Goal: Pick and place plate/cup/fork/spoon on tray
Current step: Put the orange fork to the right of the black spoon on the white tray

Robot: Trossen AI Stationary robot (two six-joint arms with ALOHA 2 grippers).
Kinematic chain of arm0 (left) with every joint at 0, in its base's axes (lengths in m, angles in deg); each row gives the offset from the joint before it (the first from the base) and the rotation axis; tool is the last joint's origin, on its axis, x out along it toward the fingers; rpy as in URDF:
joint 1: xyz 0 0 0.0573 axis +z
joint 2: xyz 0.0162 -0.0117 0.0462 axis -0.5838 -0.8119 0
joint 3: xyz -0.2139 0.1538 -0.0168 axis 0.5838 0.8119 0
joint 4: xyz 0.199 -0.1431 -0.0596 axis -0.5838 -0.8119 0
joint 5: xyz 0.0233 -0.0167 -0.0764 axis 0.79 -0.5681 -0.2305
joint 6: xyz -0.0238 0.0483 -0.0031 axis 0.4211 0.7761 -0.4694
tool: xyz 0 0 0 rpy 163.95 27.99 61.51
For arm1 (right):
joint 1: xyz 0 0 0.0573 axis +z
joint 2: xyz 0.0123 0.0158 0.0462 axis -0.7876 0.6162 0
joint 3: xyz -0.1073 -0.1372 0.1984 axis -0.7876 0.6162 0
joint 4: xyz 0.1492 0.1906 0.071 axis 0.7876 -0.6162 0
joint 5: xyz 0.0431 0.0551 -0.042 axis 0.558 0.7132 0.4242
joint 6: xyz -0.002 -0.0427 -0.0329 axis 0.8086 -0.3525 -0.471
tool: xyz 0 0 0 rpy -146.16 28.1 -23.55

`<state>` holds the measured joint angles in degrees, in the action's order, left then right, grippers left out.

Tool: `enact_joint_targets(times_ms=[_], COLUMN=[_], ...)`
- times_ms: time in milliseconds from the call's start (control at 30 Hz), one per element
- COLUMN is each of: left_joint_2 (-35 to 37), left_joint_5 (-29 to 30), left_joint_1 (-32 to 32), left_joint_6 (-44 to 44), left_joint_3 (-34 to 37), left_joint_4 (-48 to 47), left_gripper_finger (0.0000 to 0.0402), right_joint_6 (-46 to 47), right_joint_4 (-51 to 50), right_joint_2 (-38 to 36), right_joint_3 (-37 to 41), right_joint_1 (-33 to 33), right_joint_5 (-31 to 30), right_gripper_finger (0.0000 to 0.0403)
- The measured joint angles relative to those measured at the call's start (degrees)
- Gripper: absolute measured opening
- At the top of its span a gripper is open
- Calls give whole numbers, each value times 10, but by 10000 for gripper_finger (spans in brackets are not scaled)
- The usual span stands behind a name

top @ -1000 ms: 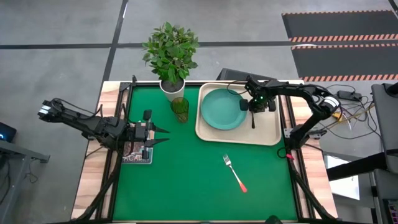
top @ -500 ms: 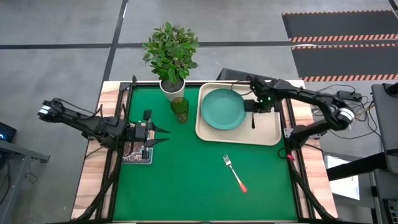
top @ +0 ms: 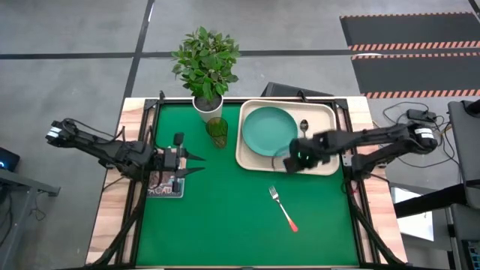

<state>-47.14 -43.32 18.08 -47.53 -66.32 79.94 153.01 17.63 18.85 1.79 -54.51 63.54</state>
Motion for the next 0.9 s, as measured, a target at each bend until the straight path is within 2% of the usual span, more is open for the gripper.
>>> enact_joint_targets(times_ms=[133,400,633,900], left_joint_2=[-4,-3,-3,-4], left_joint_5=[0,0,0,0], left_joint_1=[0,0,0,0], left_joint_6=[0,-1,-2,-4], left_joint_3=[0,0,0,0], left_joint_4=[0,1,0,-1], left_gripper_finger=[95,95,95,95], right_joint_6=[52,-48,-28,-62], right_joint_4=[71,257,284,282], right_joint_2=[33,124,186,262], right_joint_3=[0,0,-1,-31], right_joint_1=[110,287,349,383], right_joint_5=[-21,-166,-254,-306], right_gripper_finger=[84,71,106,144])
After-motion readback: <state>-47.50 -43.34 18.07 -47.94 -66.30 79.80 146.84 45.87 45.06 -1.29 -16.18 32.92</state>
